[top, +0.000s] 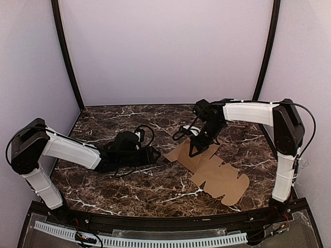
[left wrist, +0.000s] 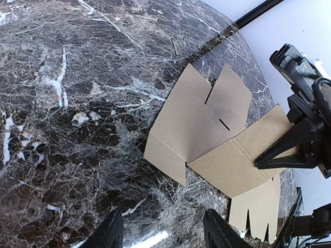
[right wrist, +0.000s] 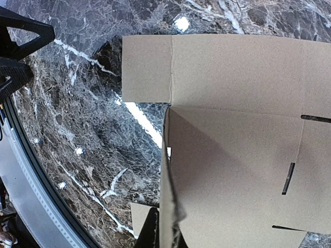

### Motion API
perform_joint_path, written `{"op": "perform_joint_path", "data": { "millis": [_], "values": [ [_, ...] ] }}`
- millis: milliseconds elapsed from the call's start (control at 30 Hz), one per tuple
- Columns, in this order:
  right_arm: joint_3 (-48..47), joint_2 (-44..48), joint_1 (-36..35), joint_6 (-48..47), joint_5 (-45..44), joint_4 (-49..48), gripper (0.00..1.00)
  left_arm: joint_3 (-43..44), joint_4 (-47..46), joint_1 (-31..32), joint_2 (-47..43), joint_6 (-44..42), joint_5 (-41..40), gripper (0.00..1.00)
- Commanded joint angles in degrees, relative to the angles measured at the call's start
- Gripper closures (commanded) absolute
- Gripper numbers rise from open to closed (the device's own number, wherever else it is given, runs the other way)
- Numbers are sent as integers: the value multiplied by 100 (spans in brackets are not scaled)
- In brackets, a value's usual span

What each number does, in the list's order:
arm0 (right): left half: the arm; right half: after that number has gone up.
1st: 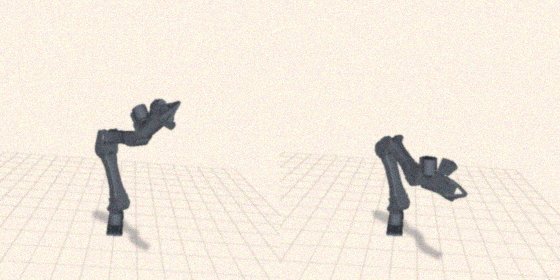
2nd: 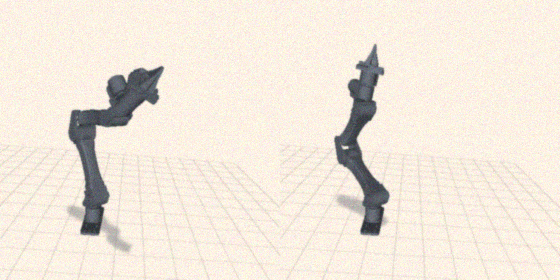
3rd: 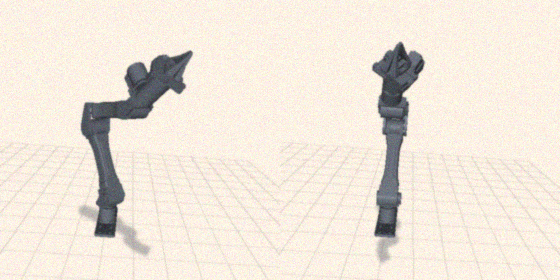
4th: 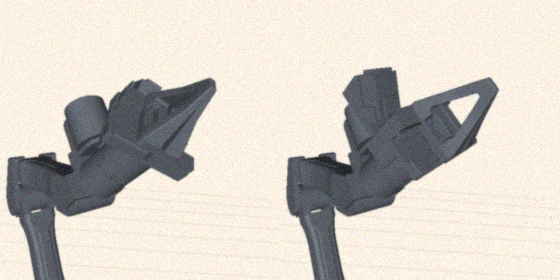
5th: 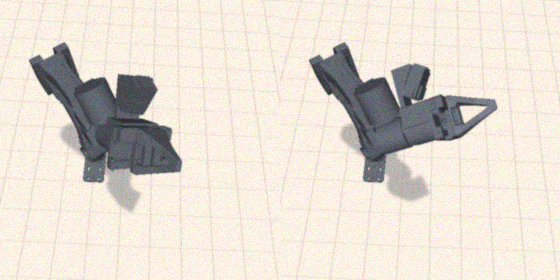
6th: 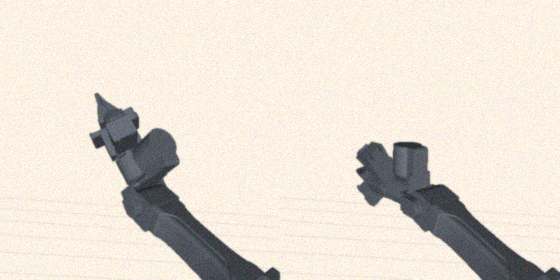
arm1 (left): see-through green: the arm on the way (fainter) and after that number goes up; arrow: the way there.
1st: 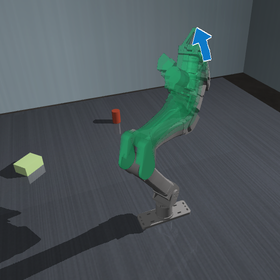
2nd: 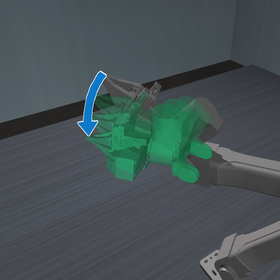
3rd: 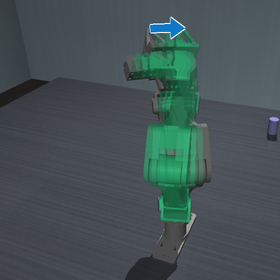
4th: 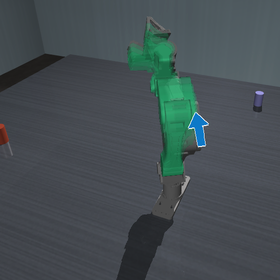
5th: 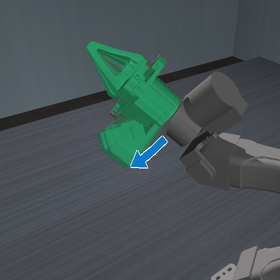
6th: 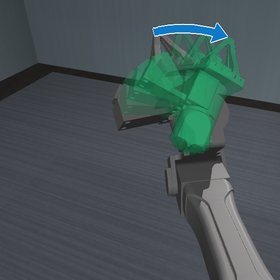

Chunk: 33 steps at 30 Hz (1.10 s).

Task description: Fold the paper box

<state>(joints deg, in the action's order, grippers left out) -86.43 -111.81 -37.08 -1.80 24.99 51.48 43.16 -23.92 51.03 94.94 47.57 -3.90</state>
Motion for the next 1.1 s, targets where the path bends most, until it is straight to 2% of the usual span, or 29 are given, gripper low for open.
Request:
{"op": "perform_joint_path", "data": {
  "millis": [0, 100, 200, 367, 500, 633, 767, 833, 1067],
  "values": [
    [-153, -8, 27, -73, 86, 61, 98, 55, 28, 33, 26, -64, 14, 46],
    [-146, -12, 18, -83, 103, 64, 98, 50, 22, 36, 33, -53, 19, 46],
    [-150, -24, 15, -96, 122, 67, 91, 45, 7, 37, 49, -50, 28, 46],
    [-163, -33, 22, -110, 136, 69, 92, 44, 2, 35, 44, -45, 30, 46],
    [-154, -37, 18, -118, 153, 75, 99, 35, -6, 25, 49, -44, 30, 46],
    [-146, -79, 25, -127, 164, 90, 90, 27, -20, 37, 39, -37, 38, 46],
    [-154, -94, 18, -136, 186, 86, 88, 10, -32, 34, 42, -37, 39, 46],
    [-163, -108, 17, -151, 207, 90, 82, -8, -48, 33, 49, -29, 32, 46],
    [-197, -156, 9, -198, 213, 94, 78, -18, -75, 38, 50, -29, 30, 46]
  ]
}}
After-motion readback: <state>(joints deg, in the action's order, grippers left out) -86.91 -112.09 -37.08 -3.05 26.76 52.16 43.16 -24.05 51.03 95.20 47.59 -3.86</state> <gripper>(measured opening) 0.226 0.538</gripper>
